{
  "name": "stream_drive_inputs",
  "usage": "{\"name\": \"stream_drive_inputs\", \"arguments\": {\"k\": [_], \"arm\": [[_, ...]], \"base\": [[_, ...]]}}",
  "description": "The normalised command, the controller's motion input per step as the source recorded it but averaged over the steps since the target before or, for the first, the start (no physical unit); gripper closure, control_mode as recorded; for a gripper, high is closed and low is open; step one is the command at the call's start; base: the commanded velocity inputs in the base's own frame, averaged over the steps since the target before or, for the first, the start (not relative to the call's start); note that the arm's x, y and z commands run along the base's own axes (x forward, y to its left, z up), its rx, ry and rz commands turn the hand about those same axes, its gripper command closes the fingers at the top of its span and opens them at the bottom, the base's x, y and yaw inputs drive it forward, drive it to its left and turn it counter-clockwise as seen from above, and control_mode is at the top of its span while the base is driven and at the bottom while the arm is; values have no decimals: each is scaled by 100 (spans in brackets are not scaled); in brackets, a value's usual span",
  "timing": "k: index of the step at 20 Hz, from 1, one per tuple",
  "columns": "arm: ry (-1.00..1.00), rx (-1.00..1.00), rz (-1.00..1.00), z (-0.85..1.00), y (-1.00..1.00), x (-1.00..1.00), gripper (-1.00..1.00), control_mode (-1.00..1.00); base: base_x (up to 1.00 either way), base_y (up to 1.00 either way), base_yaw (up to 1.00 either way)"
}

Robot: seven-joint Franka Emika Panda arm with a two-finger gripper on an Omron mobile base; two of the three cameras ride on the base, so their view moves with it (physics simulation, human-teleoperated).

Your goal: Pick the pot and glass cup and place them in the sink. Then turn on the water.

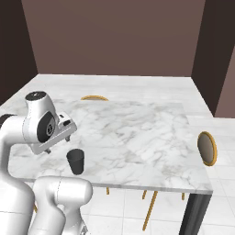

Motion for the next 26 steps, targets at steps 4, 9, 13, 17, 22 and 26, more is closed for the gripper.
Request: {"name": "stream_drive_inputs", "arguments": {"k": [4,9,13,17,22,26], "arm": [[1,1,-1,0,0,0,-100,-100],[0,0,-2,-3,0,5,-100,-100],[0,0,-2,-3,0,12,-100,-100],[0,0,-2,-10,0,19,-100,-100],[1,0,-2,-8,0,6,-100,-100],[0,0,-1,-12,0,9,-100,-100]], "base": [[0,0,0],[0,0,0],[0,0,0],[0,0,0],[0,0,0],[0,0,0]]}}
